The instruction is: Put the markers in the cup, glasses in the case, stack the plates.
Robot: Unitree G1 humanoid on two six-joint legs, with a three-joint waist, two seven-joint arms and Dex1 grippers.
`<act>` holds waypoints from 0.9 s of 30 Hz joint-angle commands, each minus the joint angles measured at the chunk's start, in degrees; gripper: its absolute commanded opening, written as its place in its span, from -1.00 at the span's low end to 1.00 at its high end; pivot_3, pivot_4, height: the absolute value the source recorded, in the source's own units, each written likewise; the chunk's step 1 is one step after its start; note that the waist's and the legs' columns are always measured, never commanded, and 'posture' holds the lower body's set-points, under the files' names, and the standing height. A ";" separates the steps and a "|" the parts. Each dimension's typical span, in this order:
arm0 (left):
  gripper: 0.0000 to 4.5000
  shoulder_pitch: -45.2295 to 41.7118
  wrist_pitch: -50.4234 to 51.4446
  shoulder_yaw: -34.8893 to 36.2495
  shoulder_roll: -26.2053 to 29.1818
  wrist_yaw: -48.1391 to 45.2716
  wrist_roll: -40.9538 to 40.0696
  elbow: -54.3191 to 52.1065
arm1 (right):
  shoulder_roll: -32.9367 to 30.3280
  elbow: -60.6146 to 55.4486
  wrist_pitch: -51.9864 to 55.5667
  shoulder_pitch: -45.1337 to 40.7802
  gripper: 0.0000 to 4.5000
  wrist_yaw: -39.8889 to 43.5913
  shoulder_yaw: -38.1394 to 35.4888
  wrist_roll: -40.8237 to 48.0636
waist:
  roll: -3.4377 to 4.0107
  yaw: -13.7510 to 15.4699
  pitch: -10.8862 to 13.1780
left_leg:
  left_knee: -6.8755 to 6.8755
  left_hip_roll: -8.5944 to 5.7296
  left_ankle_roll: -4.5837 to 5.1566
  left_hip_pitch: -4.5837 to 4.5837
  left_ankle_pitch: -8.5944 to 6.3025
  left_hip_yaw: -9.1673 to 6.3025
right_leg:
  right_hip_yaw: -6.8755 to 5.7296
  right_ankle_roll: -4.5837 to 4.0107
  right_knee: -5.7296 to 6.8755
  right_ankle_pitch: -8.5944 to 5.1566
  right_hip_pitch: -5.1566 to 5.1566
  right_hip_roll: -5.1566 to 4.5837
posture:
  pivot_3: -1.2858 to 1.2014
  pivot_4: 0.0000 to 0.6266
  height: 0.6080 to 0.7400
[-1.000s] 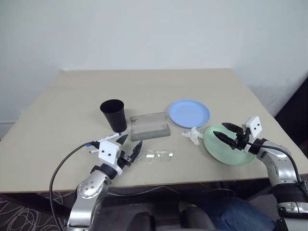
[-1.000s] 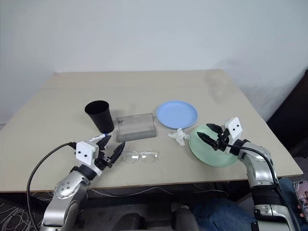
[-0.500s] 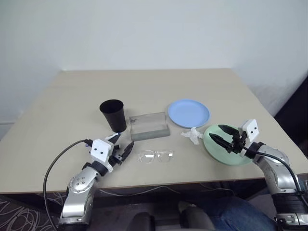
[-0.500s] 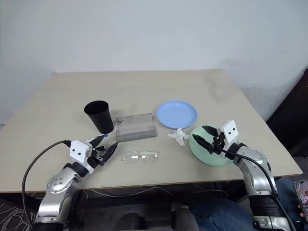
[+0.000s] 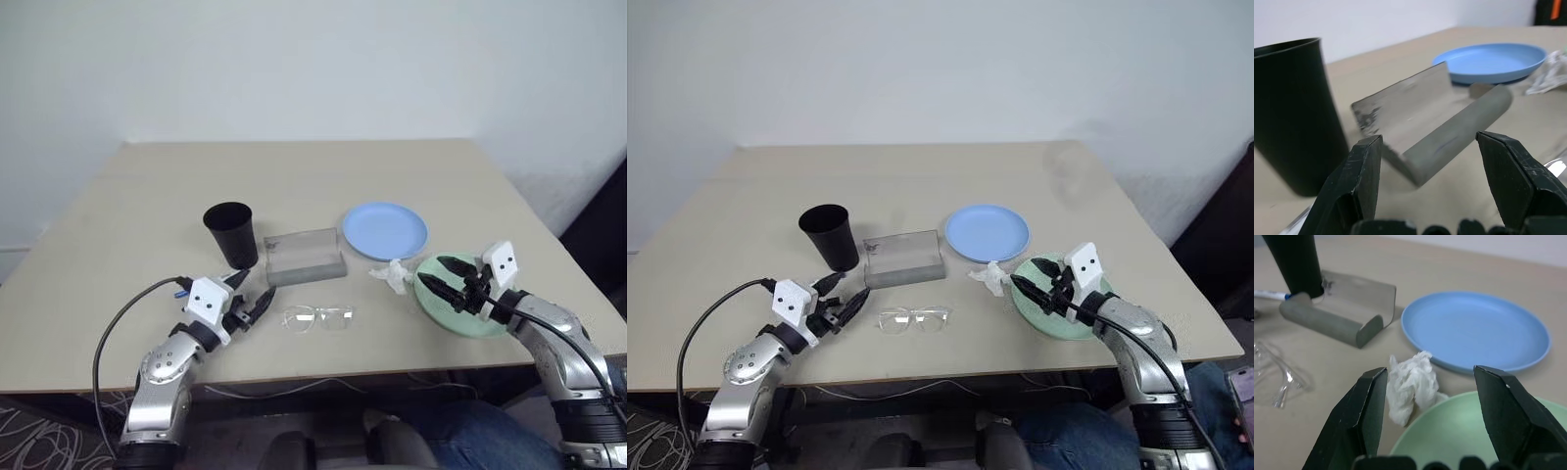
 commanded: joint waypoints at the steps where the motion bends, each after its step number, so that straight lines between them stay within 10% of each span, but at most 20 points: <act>1: 0.42 -1.68 1.84 -2.00 -0.11 -2.86 -2.63 -3.83 | -2.50 -4.38 5.63 -1.35 0.36 -1.62 0.09 -0.47 | 0.00 -0.02 0.00 | 0.00 0.00 0.00 -0.01 0.00 0.00 | 0.00 0.00 -0.02 0.00 0.00 0.00 | 0.03 -1.00 0.71; 27: 0.42 -5.64 8.58 -8.91 0.59 -11.09 -5.56 -7.71 | -6.55 -17.60 28.07 -1.27 0.36 -14.24 15.91 -14.08 | -0.04 -0.01 0.00 | -0.07 -0.02 0.21 -0.52 0.12 -0.11 | -0.10 0.03 -0.23 -0.02 -0.38 0.04 | 0.03 -1.00 0.71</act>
